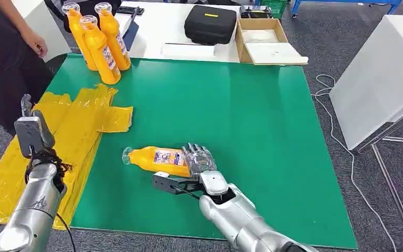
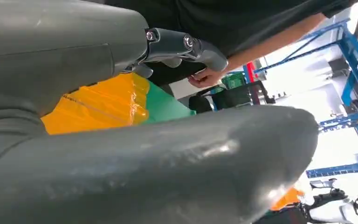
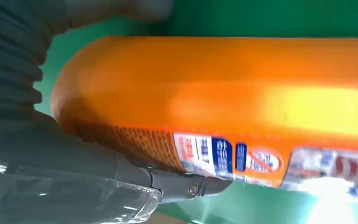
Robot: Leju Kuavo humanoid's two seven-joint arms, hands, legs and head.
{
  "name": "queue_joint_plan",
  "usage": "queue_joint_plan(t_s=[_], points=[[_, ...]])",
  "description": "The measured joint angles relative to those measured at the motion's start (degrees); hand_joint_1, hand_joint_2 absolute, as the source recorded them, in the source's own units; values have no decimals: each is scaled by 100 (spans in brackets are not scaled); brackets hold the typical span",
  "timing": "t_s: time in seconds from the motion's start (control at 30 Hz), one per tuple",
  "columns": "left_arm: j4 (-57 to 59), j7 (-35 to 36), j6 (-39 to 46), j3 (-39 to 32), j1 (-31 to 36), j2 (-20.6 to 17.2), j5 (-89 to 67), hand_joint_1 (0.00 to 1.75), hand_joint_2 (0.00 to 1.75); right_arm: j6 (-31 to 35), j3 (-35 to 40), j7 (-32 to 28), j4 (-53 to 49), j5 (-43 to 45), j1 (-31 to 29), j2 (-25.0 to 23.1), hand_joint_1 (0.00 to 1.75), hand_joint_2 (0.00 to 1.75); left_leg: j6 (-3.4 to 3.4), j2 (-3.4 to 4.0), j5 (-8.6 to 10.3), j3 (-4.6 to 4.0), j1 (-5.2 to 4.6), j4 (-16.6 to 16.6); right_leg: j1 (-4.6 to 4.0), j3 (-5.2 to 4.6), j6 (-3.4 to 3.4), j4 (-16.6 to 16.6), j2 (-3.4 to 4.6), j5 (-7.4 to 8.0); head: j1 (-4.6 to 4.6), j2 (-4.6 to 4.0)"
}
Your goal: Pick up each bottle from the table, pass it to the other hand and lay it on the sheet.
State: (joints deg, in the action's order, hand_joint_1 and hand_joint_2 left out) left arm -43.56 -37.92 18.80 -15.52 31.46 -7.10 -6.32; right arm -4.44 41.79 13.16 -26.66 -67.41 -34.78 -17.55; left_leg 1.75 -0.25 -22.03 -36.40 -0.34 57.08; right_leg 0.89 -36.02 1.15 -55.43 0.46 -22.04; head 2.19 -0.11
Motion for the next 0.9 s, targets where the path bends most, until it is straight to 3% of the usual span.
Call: queue_joint_plan(t_s=[0.9], points=[[389,-31,-141,-134,574,103,-125,0,0,-181,-24,-15,441,-37,-324,-20,175,175,0,-7,-1,30,-7,1,0,4,0,2,-1,0,2,0]])
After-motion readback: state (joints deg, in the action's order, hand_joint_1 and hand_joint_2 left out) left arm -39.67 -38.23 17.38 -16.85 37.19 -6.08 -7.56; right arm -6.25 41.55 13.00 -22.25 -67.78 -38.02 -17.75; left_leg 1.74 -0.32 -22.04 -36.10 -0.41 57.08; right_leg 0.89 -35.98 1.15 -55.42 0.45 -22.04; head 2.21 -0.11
